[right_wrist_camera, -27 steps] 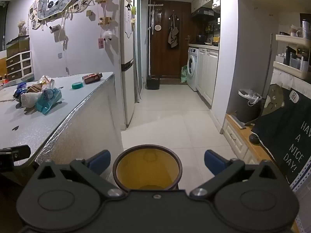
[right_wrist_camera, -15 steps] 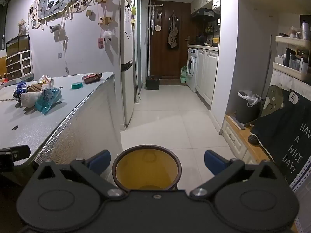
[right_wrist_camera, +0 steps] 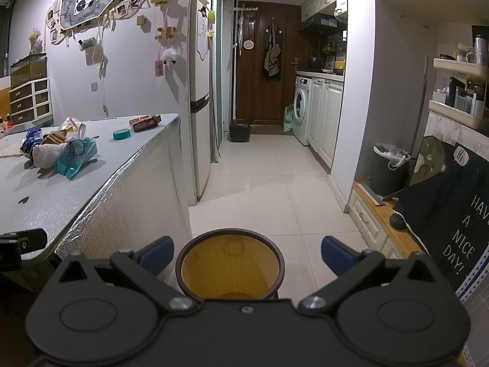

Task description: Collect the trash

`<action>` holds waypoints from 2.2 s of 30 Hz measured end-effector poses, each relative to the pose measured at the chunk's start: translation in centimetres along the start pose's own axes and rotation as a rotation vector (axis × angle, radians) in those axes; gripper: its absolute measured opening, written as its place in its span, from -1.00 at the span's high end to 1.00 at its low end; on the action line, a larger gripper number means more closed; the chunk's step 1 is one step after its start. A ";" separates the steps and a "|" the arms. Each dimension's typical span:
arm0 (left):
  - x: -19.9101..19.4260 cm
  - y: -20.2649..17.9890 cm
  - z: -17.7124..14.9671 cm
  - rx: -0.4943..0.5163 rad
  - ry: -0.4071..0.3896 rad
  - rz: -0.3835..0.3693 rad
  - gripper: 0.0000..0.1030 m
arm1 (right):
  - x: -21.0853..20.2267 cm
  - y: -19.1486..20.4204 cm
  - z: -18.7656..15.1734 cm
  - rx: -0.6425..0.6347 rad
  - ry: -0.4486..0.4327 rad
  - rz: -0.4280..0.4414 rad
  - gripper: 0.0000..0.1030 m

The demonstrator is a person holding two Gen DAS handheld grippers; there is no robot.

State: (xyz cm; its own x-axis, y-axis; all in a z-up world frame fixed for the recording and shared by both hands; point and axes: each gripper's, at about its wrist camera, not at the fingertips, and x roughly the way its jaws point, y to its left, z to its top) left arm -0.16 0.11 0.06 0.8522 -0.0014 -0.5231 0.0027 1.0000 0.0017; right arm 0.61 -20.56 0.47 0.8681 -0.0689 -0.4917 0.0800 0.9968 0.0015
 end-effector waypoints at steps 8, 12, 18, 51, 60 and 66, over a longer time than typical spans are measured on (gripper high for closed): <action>-0.1 0.4 0.0 0.002 0.001 0.001 -1.00 | -0.2 0.1 0.3 -0.002 -0.001 0.000 -1.00; -0.2 0.5 -0.1 0.006 -0.001 0.001 -1.00 | -0.1 0.1 0.3 -0.005 -0.003 0.000 -1.00; 0.0 0.4 -0.2 0.005 0.001 0.003 -1.00 | 0.1 0.0 0.5 -0.008 -0.005 0.002 -1.00; -0.1 0.3 -0.1 0.008 -0.001 0.005 -1.00 | 0.0 0.4 0.1 -0.020 0.001 -0.003 -1.00; -0.1 0.2 0.0 0.010 -0.001 0.004 -1.00 | 0.0 0.4 0.1 -0.021 0.001 -0.003 -1.00; -0.2 0.1 0.0 0.011 -0.001 0.004 -1.00 | 0.0 0.4 0.1 -0.020 0.001 -0.003 -1.00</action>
State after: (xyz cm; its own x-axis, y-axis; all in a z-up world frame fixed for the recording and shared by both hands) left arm -0.28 0.25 0.17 0.8530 0.0024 -0.5219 0.0054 0.9999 0.0133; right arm 0.69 -20.14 0.61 0.8673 -0.0716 -0.4926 0.0724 0.9972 -0.0175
